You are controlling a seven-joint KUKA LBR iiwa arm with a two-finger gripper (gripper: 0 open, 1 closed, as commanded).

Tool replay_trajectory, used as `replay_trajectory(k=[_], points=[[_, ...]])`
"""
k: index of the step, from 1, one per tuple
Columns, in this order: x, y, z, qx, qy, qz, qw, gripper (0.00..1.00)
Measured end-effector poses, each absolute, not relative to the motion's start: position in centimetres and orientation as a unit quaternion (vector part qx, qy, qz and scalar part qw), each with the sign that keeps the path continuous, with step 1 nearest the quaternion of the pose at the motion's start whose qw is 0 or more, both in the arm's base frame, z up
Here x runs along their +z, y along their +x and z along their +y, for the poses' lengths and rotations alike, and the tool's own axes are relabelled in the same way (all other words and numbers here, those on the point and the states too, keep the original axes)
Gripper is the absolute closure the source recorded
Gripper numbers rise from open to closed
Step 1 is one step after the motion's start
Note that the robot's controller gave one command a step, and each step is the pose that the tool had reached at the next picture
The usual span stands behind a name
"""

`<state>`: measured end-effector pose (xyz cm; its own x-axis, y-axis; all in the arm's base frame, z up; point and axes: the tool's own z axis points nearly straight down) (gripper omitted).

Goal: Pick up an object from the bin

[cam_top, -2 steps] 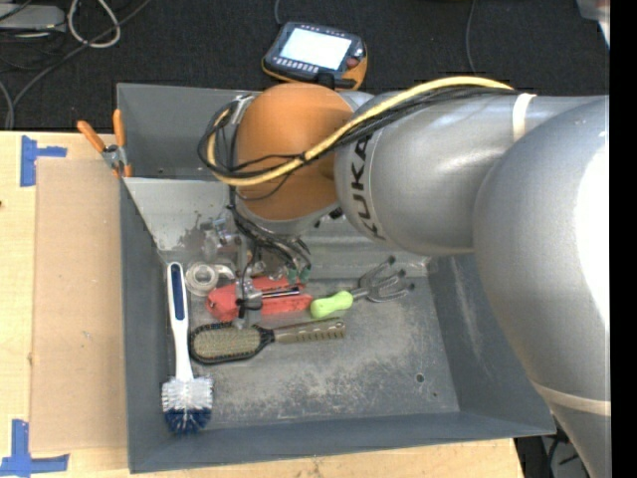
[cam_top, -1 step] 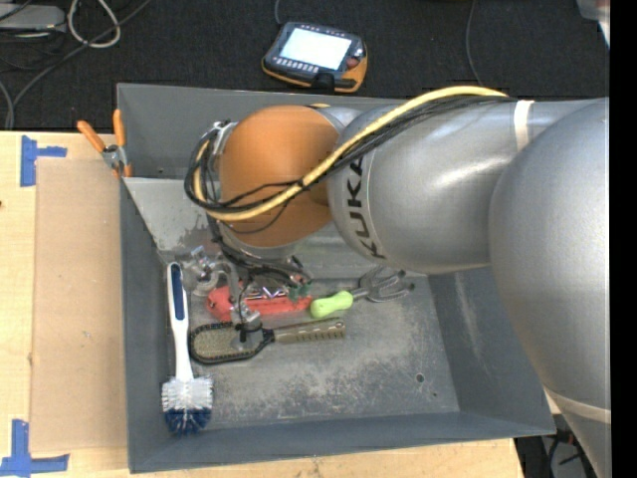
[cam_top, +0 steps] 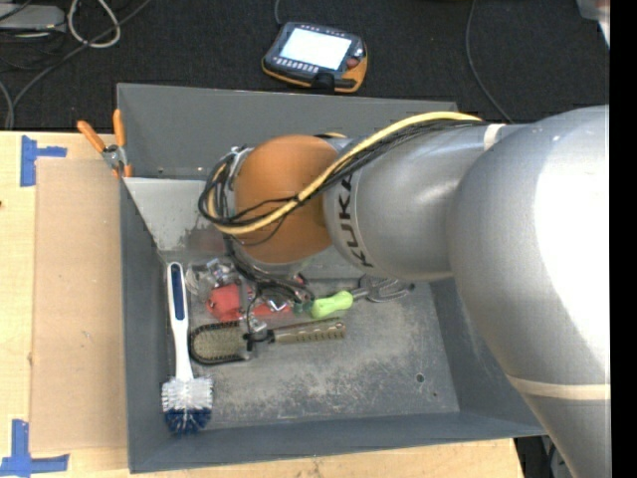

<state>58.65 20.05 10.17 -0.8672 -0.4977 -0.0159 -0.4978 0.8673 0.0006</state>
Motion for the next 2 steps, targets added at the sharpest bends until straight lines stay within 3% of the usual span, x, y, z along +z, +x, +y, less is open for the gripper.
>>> replay_trajectory(k=[1,2], points=[[8.6,58.4,19.5,0.004,-0.243,0.970,0.010,0.00],[7.2,52.8,18.3,0.004,-0.209,0.978,0.009,1.00]])
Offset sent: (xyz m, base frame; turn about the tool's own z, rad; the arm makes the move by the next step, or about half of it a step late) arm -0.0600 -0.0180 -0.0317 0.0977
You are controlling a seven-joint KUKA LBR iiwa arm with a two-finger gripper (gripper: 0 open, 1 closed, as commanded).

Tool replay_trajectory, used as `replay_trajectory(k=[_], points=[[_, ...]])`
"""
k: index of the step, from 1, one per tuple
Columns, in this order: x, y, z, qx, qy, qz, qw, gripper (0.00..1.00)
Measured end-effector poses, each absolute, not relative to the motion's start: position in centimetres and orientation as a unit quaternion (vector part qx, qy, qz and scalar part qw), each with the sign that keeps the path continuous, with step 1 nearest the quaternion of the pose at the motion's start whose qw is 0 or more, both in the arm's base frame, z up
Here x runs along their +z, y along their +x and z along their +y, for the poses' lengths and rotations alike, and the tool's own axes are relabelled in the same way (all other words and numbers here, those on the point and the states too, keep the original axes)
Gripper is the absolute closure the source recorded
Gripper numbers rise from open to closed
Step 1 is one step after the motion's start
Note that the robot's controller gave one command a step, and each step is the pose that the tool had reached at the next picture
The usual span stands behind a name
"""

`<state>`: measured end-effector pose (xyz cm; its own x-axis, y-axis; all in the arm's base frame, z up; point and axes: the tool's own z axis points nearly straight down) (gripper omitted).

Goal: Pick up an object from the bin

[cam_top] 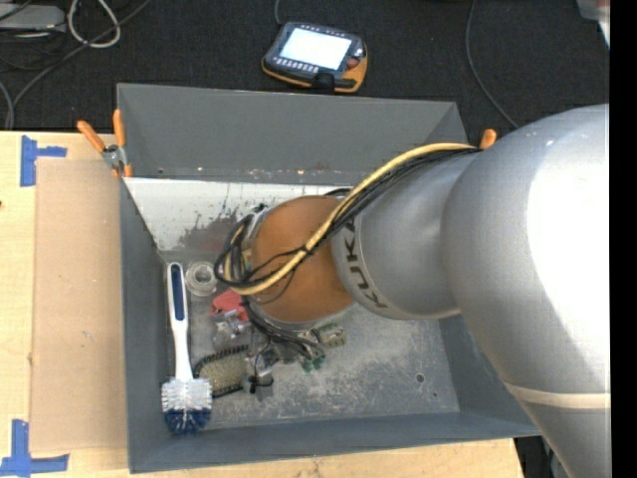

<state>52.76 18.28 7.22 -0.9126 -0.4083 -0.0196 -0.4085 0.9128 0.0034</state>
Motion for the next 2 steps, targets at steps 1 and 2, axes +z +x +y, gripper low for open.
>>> replay_trajectory(k=[1,2], points=[[7.2,52.8,18.3,0.004,-0.208,0.978,0.009,1.00],[10.7,53.1,18.9,0.004,-0.211,0.977,0.010,1.00]])
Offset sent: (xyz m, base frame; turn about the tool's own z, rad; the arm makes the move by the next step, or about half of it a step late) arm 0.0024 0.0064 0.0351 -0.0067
